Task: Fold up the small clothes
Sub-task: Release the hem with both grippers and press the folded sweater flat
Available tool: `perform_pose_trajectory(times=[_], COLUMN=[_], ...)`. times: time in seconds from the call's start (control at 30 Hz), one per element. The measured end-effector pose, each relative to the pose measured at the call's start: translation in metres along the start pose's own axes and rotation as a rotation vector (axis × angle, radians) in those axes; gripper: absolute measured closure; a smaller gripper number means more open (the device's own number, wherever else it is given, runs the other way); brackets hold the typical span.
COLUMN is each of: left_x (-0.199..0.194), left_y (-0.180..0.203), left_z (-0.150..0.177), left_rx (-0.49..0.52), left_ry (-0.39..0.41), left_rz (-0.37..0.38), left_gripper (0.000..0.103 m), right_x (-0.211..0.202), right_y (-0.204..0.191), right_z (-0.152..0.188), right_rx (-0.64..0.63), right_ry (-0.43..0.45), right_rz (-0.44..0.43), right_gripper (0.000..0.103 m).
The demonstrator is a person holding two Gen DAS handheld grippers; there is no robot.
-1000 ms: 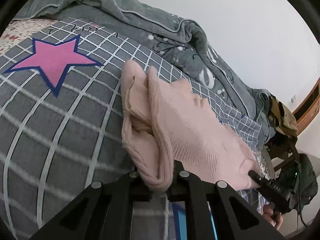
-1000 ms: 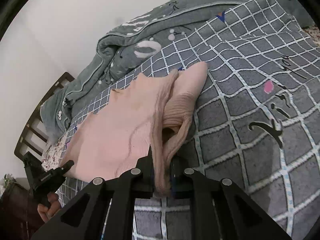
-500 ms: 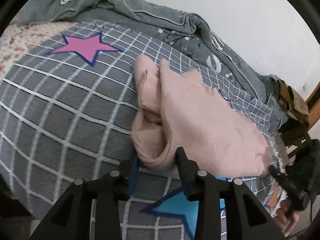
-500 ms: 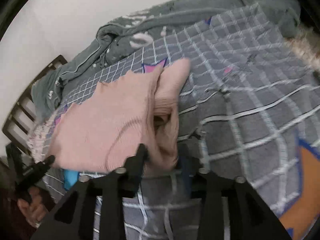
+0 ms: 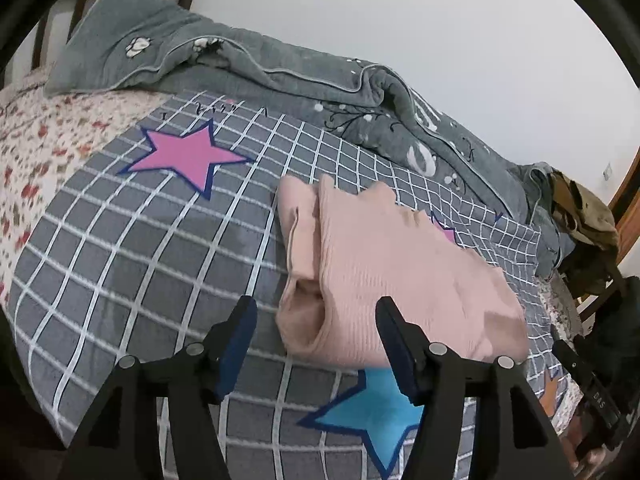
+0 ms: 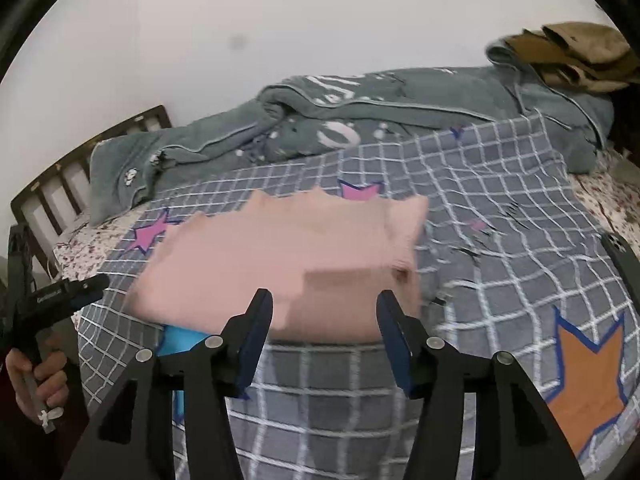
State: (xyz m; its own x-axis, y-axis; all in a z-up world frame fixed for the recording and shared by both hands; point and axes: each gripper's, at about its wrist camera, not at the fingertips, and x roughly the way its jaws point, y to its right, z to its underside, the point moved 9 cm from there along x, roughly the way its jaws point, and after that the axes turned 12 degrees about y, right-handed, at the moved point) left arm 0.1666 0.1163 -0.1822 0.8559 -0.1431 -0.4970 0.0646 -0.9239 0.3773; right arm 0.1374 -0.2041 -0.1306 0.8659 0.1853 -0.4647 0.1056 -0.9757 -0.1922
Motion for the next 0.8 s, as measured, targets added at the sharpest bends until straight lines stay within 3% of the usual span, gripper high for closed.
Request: perform_pose_trajectory(times=[0.2,0.43,0.57,0.8], left_x=[0.033,0.071,0.090,0.100], left_y=[0.001,-0.005,-0.014,-0.017], left_z=[-0.007,-0.009,-0.016,-0.021], left_rx=[0.012,0.065,0.124,0.145], left_ry=[0.010,-0.012,-0.020,-0.020], left_rz=[-0.006,0.016,0.015,0.092], left_gripper=[0.041,0.041,0.041,0.039], right_x=[0.044,0.137,0.182,0.238], right_y=[-0.041,-0.068,-0.067,-0.056], right_z=[0.004,0.014,0.016,0.004], right_rx=[-0.028,-0.132,-0.169,-0.157], right_ry=[-0.006,-0.111,-0.178,-0.250], right_rz=[-0.019,0.008,0.083,0.145], right_gripper=[0.049,0.049,0.049,0.049])
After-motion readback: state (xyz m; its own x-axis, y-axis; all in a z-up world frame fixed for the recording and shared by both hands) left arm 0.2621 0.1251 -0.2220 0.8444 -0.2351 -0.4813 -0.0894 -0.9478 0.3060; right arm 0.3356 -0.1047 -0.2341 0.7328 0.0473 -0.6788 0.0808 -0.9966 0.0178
